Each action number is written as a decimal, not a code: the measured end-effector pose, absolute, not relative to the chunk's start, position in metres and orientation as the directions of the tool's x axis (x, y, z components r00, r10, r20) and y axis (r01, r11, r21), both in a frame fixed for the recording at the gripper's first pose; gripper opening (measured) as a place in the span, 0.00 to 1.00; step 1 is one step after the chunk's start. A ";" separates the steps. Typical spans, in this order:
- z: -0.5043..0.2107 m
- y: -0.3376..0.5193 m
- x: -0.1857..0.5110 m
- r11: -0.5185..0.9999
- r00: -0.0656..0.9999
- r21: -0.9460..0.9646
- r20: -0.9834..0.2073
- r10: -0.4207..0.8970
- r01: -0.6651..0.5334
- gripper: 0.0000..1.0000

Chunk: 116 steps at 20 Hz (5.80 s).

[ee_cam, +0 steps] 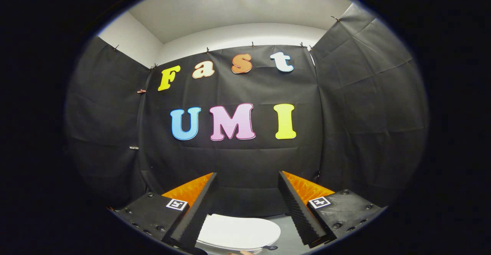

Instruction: Open the toilet lid.

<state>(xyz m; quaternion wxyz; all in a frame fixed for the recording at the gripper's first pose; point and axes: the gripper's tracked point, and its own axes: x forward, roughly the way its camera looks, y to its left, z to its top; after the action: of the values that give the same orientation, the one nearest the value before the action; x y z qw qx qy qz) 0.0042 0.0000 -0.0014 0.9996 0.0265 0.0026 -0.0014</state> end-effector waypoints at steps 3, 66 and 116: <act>-0.002 0.002 0.007 0.998 1.000 0.068 0.004 0.005 -0.005 0.99; -0.610 -0.124 0.033 -0.018 0.848 0.848 -0.529 0.036 0.530 0.15; -0.234 0.260 0.134 0.990 0.930 -0.144 -0.363 -0.063 0.011 0.05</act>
<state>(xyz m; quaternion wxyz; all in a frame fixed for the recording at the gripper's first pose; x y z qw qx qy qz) 0.1342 0.2599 -0.2342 0.9798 -0.0698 0.1867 -0.0187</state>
